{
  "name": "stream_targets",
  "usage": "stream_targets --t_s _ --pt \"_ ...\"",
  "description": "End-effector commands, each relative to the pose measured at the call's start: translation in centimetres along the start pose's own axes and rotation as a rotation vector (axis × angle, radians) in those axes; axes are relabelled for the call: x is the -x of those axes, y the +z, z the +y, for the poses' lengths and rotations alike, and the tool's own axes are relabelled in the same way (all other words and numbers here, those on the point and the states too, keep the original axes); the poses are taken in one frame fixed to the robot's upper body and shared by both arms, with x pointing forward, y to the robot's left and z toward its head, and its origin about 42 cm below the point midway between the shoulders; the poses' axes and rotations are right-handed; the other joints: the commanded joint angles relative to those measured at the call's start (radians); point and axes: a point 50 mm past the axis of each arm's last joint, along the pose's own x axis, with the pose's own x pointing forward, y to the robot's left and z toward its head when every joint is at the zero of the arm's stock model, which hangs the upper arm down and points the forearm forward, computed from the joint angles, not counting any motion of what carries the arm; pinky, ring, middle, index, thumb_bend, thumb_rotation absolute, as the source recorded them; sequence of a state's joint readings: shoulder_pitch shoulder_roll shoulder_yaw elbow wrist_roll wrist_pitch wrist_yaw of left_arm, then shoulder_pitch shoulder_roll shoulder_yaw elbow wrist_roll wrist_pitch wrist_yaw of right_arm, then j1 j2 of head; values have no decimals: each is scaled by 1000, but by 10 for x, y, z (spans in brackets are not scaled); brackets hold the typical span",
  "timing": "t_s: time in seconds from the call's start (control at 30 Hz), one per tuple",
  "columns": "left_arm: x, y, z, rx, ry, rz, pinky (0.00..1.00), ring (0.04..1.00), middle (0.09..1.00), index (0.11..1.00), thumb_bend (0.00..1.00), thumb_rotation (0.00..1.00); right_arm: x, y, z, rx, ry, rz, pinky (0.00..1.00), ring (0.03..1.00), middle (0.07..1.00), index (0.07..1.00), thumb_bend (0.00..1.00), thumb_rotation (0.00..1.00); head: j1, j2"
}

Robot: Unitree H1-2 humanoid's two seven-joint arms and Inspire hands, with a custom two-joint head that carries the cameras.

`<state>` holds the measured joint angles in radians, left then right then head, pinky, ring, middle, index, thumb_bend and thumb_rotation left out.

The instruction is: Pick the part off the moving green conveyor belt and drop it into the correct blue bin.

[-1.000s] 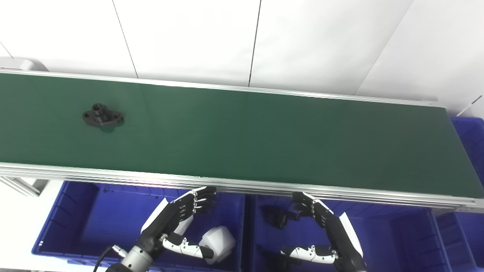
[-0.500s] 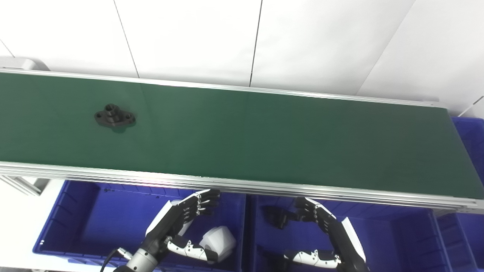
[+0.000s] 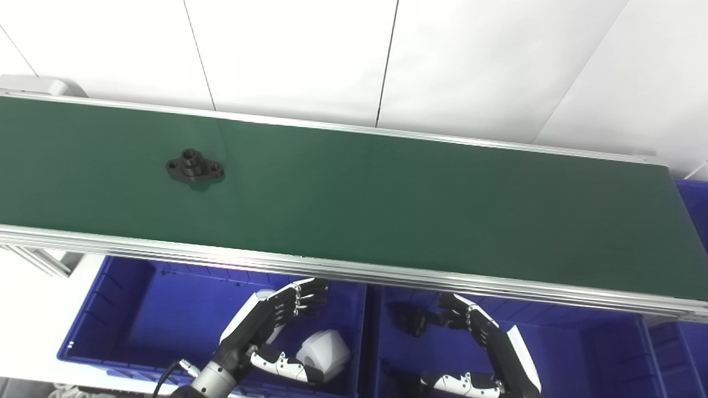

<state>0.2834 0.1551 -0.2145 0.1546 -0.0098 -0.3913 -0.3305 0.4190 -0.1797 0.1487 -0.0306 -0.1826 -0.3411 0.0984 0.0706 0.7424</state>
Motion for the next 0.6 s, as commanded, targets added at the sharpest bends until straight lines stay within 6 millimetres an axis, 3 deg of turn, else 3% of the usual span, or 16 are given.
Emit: stream_targets --t_s 0.0,0.57 --pt "-3 11 3 -30 3 -64 735 808 844 823 902 100 -1 11 -1 12 -19 -74 745 770 800 815 840 215 0 1" --pt "-5 12 4 -26 1 -73 733 803 851 831 879 66 -3 11 -2 -2 -26 -80 742 764 795 811 838 183 -29 5"
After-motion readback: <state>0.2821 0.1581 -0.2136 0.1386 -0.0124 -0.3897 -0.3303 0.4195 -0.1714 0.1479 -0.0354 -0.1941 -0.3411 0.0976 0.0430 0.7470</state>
